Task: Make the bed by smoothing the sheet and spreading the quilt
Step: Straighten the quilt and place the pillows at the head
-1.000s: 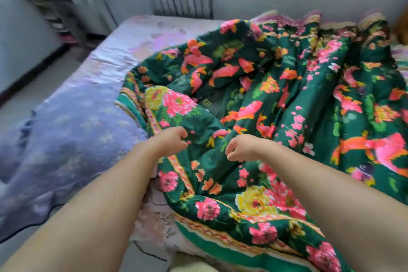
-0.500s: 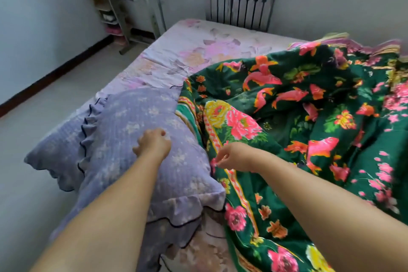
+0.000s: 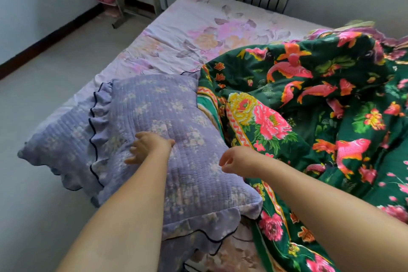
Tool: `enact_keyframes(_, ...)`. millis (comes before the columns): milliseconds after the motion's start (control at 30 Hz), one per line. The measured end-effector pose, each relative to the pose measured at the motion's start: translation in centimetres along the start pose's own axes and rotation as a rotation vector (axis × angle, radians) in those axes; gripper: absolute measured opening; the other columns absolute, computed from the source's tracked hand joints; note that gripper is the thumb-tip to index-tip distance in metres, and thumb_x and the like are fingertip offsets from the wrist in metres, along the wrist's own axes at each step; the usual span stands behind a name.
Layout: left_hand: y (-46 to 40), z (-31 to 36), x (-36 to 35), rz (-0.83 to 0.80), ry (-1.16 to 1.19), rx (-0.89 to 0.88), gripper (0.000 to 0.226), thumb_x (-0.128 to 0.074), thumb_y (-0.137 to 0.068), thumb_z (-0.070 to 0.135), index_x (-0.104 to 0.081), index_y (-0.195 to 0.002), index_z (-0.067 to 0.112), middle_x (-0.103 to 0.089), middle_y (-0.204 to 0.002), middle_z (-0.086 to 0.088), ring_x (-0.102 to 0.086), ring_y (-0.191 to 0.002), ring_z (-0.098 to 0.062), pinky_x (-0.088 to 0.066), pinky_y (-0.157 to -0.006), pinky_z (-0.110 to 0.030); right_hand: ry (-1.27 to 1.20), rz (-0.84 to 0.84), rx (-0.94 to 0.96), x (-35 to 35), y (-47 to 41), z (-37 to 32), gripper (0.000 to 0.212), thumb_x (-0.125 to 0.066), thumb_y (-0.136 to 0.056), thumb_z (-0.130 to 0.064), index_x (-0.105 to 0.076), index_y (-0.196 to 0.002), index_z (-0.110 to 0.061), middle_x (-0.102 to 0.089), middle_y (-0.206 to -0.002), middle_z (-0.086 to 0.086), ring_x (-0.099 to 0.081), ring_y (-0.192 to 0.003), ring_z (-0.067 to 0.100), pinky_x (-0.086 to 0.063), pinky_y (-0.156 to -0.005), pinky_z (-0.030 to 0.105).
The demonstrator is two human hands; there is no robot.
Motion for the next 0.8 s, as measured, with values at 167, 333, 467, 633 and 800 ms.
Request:
enact_keyframes(167,-1.3,-0.7,0.2,0.036,-0.049,-0.008,0.046,-0.063,-0.088,0.034,-0.054,-0.125,0.007,-0.051,-0.133,-0.017,-0.041,-0.125,-0.035,-0.025,-0.104,-0.047,0.002,0.000,0.028,-0.7,-1.2,-2.1,0.030,-0.052,-0.097,-0.029,-0.060,-0.124,-0.019,-0.057,-0.129,0.002,-0.054,-0.114,0.021,-0.041,-0.083,0.026)
enact_keyframes(333,-0.1,-0.1,0.9,0.133,0.004,-0.119,0.028,-0.046,-0.097,0.014,-0.050,-0.123,0.005,-0.049,-0.130,-0.020,-0.047,-0.117,-0.039,-0.034,-0.101,-0.049,-0.001,0.088,0.012,-0.2,-1.6,-2.6,0.030,-0.051,-0.098,-0.028,-0.060,-0.125,-0.017,-0.055,-0.133,0.004,-0.054,-0.116,0.024,-0.044,-0.087,0.030)
enact_keyframes(467,2.3,0.5,2.9,0.193,0.309,-0.188,0.022,-0.036,-0.099,0.011,-0.043,-0.118,0.001,-0.056,-0.119,-0.024,-0.056,-0.105,-0.041,-0.041,-0.079,-0.043,-0.017,0.176,-0.003,0.7,-1.3,-2.5,0.030,-0.051,-0.098,-0.026,-0.060,-0.124,-0.015,-0.054,-0.133,0.007,-0.054,-0.116,0.025,-0.042,-0.081,0.027)
enact_keyframes(633,2.0,1.5,5.1,0.080,0.867,0.028,0.036,-0.033,-0.100,0.010,-0.043,-0.131,-0.005,-0.048,-0.135,-0.023,-0.050,-0.120,-0.036,-0.044,-0.096,-0.042,-0.150,0.339,-0.039,2.1,-0.7,-2.0,0.033,-0.053,-0.096,-0.031,-0.059,-0.125,-0.016,-0.047,-0.139,0.008,-0.054,-0.115,0.028,-0.045,-0.087,0.033)
enact_keyframes(800,6.3,4.6,5.8,-0.026,1.181,0.056,0.051,-0.049,-0.095,0.040,-0.054,-0.120,-0.004,-0.057,-0.124,-0.017,-0.058,-0.112,-0.032,-0.051,-0.093,-0.043,-0.293,0.512,-0.090,4.4,0.6,-0.7,0.046,-0.049,-0.096,-0.040,-0.050,-0.133,-0.012,-0.047,-0.139,0.011,-0.048,-0.123,0.028,-0.040,-0.096,0.035)
Point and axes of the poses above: each hand's wrist, its own y-axis away from the middle knuckle, its own x-axis out of the back of the hand, z = x × y, the point moved 6 cm from there along -y, towards the middle knuckle
